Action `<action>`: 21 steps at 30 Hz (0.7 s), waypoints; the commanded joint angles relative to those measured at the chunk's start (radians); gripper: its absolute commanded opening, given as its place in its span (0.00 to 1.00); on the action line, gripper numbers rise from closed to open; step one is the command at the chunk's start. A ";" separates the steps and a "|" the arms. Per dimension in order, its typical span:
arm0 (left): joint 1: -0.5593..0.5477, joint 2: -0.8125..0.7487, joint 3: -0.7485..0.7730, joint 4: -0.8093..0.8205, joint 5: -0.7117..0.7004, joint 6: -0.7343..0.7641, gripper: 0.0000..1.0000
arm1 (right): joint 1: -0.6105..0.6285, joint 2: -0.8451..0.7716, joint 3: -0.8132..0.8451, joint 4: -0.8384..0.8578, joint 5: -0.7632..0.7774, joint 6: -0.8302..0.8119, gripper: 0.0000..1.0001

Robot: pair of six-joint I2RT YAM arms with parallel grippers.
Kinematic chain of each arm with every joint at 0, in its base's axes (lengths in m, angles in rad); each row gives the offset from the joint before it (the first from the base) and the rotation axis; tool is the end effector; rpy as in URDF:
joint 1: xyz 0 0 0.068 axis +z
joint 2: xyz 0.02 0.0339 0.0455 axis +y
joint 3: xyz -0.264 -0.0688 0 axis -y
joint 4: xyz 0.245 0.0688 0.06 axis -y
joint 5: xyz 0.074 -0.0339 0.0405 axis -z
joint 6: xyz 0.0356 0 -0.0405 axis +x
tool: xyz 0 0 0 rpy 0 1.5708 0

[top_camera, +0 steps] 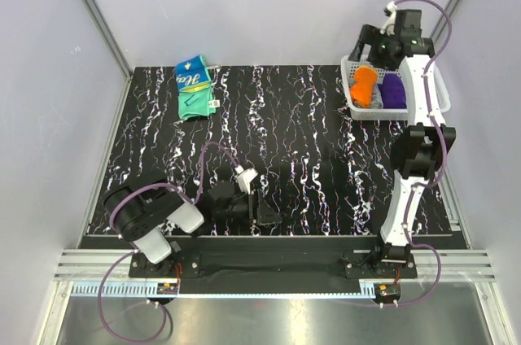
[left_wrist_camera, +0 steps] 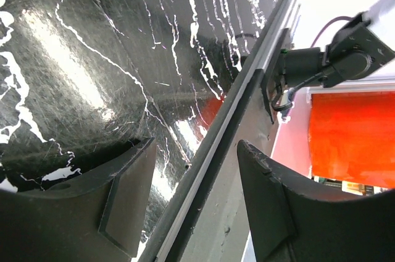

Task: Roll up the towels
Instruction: Move the towel to the center of the board

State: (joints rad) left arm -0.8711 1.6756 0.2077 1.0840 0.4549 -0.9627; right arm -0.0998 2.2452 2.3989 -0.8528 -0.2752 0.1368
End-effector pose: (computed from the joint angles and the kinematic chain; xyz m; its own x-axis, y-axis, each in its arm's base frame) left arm 0.1366 -0.1866 0.0988 -0.9172 -0.0553 -0.3947 0.3445 0.3876 -0.8550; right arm 0.4991 -0.0403 0.3468 -0.6495 0.1969 -0.7344 -0.0227 0.9604 0.2776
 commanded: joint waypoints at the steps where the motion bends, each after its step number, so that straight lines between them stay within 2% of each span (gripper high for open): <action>1: 0.011 -0.097 0.062 -0.220 -0.015 0.070 0.61 | 0.138 -0.244 -0.102 0.069 0.042 0.010 1.00; 2: 0.015 -0.173 0.088 -0.264 -0.027 0.073 0.61 | 0.165 -0.293 -0.153 0.111 0.042 0.023 1.00; 3: 0.030 -0.218 0.108 -0.385 -0.060 0.081 0.61 | 0.187 -0.349 -0.284 0.141 0.039 0.039 1.00; 4: 0.038 -0.267 0.136 -0.473 -0.097 0.091 0.62 | 0.231 -0.468 -0.366 0.182 0.033 0.096 1.00; 5: 0.043 -0.360 0.215 -0.575 -0.148 0.123 0.66 | 0.254 -0.533 -0.538 0.272 -0.011 0.121 1.00; 6: 0.056 -0.405 0.255 -0.778 -0.274 0.142 0.68 | 0.279 -0.596 -0.620 0.308 -0.019 0.162 1.00; 7: 0.061 -0.440 0.304 -0.864 -0.342 0.160 0.69 | 0.311 -0.718 -0.708 0.345 -0.013 0.190 1.00; 8: 0.072 -0.489 0.347 -0.942 -0.408 0.183 0.72 | 0.363 -0.775 -0.863 0.401 -0.018 0.214 1.00; 9: 0.101 -0.508 0.430 -1.072 -0.523 0.191 0.77 | 0.400 -0.833 -0.939 0.423 -0.010 0.236 1.00; 11: 0.135 -0.545 0.487 -1.157 -0.591 0.226 0.78 | 0.510 -0.982 -1.129 0.460 0.054 0.297 1.00; 13: 0.182 -0.574 0.559 -1.240 -0.657 0.258 0.81 | 0.576 -1.115 -1.239 0.492 0.100 0.365 1.00; 15: 0.239 -0.585 0.601 -1.303 -0.741 0.300 0.85 | 0.653 -1.189 -1.389 0.520 0.099 0.426 1.00; 18: 0.334 -0.588 0.647 -1.303 -0.829 0.341 0.88 | 0.712 -1.288 -1.538 0.580 0.048 0.564 1.00; 20: 0.392 -0.567 0.662 -1.265 -0.848 0.355 0.90 | 0.738 -1.337 -1.607 0.622 0.033 0.589 1.00; 21: 0.455 -0.553 0.670 -1.244 -0.843 0.363 0.90 | 0.756 -1.351 -1.618 0.624 0.039 0.599 1.00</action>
State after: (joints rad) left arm -0.5079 1.0977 0.8318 -0.1368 -0.2684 -0.6678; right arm 0.6167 0.9363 0.8223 -0.3519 -0.2451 0.6201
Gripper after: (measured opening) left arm 0.898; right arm 0.994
